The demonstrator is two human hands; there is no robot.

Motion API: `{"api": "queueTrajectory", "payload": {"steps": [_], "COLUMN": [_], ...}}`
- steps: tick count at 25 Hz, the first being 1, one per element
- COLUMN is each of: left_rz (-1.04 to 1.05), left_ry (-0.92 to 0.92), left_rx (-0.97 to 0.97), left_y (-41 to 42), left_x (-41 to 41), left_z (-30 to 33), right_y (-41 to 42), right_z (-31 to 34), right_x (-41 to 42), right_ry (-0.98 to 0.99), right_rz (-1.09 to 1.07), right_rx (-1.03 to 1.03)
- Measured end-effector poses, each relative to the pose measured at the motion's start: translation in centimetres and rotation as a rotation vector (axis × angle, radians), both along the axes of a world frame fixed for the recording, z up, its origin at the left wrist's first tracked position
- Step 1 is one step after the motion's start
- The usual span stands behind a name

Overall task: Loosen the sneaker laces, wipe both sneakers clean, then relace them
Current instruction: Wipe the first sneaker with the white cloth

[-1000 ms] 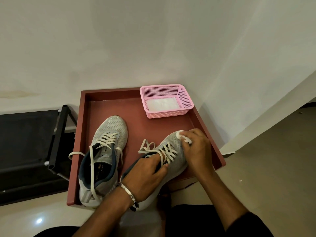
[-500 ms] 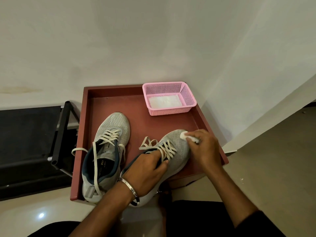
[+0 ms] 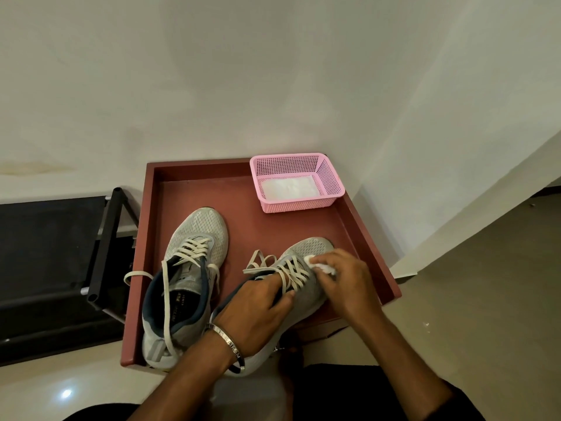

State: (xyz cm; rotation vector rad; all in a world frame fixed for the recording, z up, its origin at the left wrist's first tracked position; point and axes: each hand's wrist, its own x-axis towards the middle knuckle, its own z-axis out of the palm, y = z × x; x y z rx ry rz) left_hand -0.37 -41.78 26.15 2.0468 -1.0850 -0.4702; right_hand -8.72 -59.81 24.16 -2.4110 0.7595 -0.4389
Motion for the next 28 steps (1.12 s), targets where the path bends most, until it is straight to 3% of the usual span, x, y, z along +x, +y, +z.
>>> {"api": "queueTrajectory", "payload": {"steps": [3, 7, 11, 15, 19, 22, 26, 28], "left_rz": [-0.014, -0.006, -0.018, 0.0, -0.022, -0.007, -0.028, -0.043], "left_ry": [0.013, -0.001, 0.015, -0.004, -0.025, -0.031, -0.036, -0.075], "left_rx": [-0.005, -0.009, -0.029, -0.022, -0.019, -0.006, -0.003, 0.024], "left_y": [0.0, 0.0, 0.0, 0.1, 0.2, 0.1, -0.1, -0.1], "left_x": [0.1, 0.2, -0.1, -0.2, -0.4, -0.3, -1.3, -2.1], "left_z": [0.0, 0.0, 0.2, 0.3, 0.1, -0.2, -0.6, -0.7], "right_y": [-1.5, 0.3, -2.2, -0.3, -1.5, 0.5, -1.0, 0.0], "right_z": [0.5, 0.2, 0.5, 0.1, 0.6, 0.3, 0.7, 0.6], "right_x": [-0.1, -0.3, 0.3, 0.2, 0.7, 0.6, 1.2, 1.3], "right_ry": [-0.096, 0.021, -0.087, -0.031, -0.086, 0.018, -0.109, -0.053], "right_rz": [-0.156, -0.027, -0.221, -0.122, -0.213, -0.053, -0.212, -0.093], "right_rx": [-0.026, 0.073, -0.041, -0.047, -0.006, -0.023, -0.029, -0.058]}}
